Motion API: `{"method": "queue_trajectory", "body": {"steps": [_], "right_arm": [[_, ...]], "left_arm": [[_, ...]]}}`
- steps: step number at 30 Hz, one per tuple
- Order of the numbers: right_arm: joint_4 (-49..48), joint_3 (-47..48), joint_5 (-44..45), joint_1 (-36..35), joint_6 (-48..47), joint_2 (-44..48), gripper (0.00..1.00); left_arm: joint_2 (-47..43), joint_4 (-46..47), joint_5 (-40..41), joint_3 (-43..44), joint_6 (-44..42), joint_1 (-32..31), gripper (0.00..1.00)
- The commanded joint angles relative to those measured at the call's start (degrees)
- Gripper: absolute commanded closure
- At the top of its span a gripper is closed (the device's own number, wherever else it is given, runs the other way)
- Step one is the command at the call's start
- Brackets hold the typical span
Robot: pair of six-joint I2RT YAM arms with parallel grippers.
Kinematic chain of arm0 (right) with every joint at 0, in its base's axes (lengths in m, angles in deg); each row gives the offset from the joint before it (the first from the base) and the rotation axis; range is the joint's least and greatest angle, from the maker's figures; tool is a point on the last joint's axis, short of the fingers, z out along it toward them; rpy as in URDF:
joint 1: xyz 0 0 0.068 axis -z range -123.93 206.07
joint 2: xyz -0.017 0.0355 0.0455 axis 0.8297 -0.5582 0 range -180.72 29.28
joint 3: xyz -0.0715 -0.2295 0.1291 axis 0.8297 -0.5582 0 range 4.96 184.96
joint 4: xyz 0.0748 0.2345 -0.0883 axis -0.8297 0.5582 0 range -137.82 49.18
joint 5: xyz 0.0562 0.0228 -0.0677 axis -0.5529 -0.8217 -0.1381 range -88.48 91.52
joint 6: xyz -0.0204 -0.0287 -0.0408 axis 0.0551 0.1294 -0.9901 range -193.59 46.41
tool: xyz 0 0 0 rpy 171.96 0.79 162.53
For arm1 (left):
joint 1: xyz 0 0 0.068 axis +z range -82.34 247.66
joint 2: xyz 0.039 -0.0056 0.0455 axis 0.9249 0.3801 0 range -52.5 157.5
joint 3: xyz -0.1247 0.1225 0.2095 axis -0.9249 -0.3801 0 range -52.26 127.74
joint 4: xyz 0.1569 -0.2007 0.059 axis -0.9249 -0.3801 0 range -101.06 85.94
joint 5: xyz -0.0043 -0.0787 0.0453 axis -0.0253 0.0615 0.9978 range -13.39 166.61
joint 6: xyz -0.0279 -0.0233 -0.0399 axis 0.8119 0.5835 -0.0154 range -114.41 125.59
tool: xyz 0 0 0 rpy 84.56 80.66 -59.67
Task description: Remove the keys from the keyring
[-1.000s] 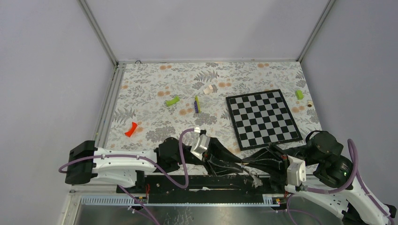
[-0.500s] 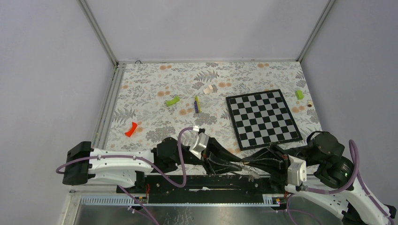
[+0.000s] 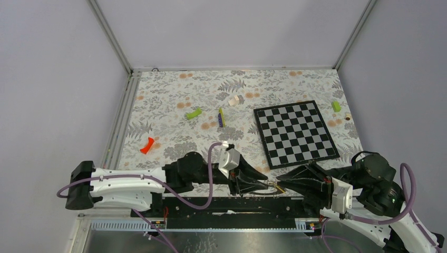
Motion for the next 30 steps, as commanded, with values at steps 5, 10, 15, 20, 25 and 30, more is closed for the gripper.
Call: {"method": "queue_trajectory", "body": {"steps": [5,10,15,20,25,30], "right_arm": [[-3.0,-1.5,2.8,-0.1,0.8,1.4,0.75],[-7.8,-4.8,7.3,-0.1,6.8,3.7,0.72],[-13.5,-8.2,12.6,-0.1,14.9,6.4,0.70],[-15.9,-7.7,21.6,-0.1,29.1,5.6,0.61],[-16.9,-8.6,22.4,-0.1,31.0,4.3,0.58],[-20.6,-12.6,21.8,-0.1,30.8,3.8,0.57]], "left_arm": [[-2.1,-26.3,5.5,14.0,-12.4,0.1,1.00],[-0.6,-45.1,11.9,22.5,-21.5,0.1,1.00],[1.3,-58.4,18.6,28.4,-30.9,0.1,1.00],[2.6,-64.4,24.8,30.8,-41.3,-0.7,1.00],[2.0,-64.6,28.1,31.3,-51.8,-1.3,1.00],[0.1,-60.7,24.8,31.5,-57.7,-1.6,1.00]]}}
